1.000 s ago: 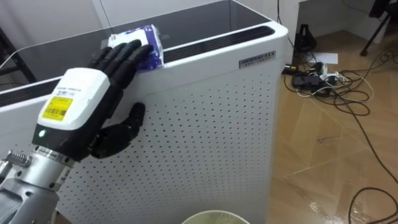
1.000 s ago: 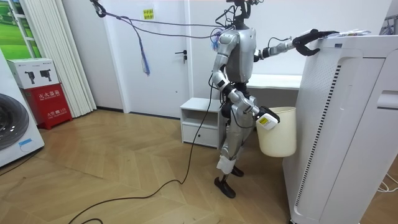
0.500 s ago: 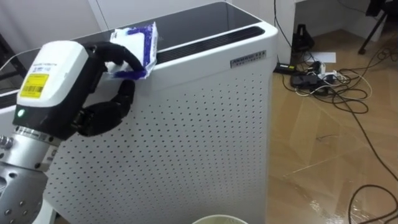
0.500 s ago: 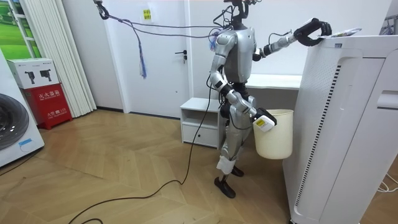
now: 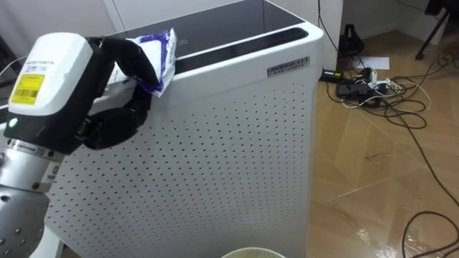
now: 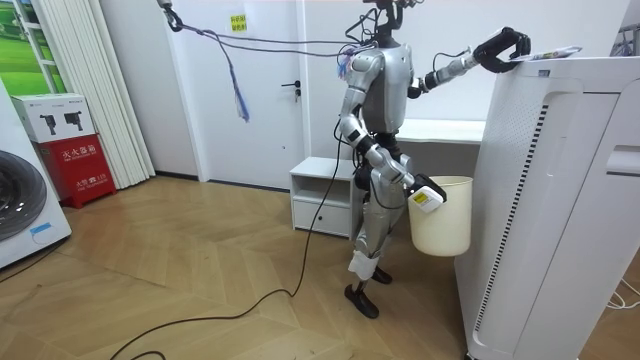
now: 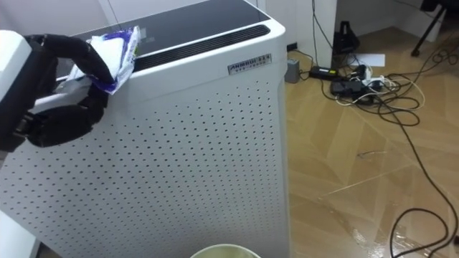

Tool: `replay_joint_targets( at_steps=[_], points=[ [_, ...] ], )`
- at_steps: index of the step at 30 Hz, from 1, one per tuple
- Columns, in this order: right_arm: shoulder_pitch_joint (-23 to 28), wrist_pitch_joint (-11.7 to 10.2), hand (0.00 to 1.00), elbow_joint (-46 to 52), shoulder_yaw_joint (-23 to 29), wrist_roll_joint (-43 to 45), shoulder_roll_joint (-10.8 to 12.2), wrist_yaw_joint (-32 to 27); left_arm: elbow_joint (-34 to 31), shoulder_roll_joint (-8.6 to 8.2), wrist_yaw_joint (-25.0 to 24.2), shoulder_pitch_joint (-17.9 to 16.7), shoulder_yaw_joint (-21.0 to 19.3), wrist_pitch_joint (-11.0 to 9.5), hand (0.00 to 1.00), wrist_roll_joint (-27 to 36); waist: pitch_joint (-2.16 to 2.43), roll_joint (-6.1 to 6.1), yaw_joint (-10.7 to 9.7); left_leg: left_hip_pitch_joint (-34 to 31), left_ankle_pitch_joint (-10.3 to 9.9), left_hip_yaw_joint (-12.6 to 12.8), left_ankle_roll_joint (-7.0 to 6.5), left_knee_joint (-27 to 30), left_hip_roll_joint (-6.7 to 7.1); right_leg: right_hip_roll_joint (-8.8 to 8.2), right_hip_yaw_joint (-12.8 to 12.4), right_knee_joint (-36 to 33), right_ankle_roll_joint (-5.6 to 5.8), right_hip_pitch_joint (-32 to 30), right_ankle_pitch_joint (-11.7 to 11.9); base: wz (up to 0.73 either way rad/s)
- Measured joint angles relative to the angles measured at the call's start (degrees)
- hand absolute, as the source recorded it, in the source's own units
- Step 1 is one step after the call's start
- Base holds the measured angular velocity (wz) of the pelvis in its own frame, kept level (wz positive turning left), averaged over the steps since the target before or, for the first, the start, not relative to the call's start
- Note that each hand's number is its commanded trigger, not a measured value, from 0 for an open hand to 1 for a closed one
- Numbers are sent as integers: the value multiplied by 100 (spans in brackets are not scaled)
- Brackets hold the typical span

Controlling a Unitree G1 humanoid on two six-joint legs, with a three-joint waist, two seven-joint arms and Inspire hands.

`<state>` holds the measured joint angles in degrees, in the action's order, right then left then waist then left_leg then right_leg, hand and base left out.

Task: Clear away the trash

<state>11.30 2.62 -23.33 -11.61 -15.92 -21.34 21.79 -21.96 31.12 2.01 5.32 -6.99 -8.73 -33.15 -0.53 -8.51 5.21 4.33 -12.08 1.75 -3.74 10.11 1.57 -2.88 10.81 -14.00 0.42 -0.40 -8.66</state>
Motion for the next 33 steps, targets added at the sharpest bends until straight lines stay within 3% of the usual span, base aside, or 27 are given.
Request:
replay_joint_targets(
  at_steps=[3, 5, 9, 12, 14, 19, 26, 33],
  points=[
    [-1, -1, 100, 1, 0, 7, 8, 0, -55, -1, -66, -37, -33, 13, 100, 448, -7, 11, 7, 19, 3, -5, 0, 14, -2, -1, 6, 7, 0, -9, 0, 0],
    [-11, -3, 100, 1, -5, 6, 35, 1, -123, -54, -182, -13, -106, 119, 100, 1036, -19, 35, -13, 15, 5, -8, -1, 15, 1, -44, 13, -6, 3, -29, -8, 0],
    [-19, -5, 100, 1, -17, -46, 53, 5, -196, -156, -363, -16, -88, 98, 100, 2196, -51, 101, -35, 10, 5, -15, -2, 15, 12, -61, 15, -7, 19, -30, -23, 0],
    [-90, -5, 100, 1, -69, -31, 92, 4, -226, -203, -509, -18, 22, 78, 100, 2867, -33, 164, -39, -23, 5, -20, -2, 20, 11, -58, 23, 16, 18, -46, -23, 1],
    [-116, -6, 100, 1, -80, -31, 139, 6, -327, -487, -663, -47, 96, 80, 100, 3470, -8, 215, -21, -22, 4, -22, -2, 23, 10, -57, 39, 40, 19, -28, -22, 4],
    [-304, -8, 100, 1, -348, -32, 148, 4, -404, -572, -1188, -125, 665, 62, 100, 4672, 5, 251, -27, 44, 4, -15, -2, 35, 10, -67, 56, 38, 20, 55, -23, 1],
    [-514, -8, 100, 171, -494, -34, 183, 50, -507, -584, -1926, -125, 848, 66, 100, 5304, 4, 248, -14, 19, 4, -13, -2, 36, 5, -61, 50, -25, 12, -9, -18, 0],
    [-493, -8, 100, 103, -525, -33, 187, 49, -506, -586, -2308, -126, 899, 115, 100, 5636, -13, 218, -16, 20, 4, -13, -2, 36, -8, -41, 53, -19, 2, -5, -12, 0]
  ],
)
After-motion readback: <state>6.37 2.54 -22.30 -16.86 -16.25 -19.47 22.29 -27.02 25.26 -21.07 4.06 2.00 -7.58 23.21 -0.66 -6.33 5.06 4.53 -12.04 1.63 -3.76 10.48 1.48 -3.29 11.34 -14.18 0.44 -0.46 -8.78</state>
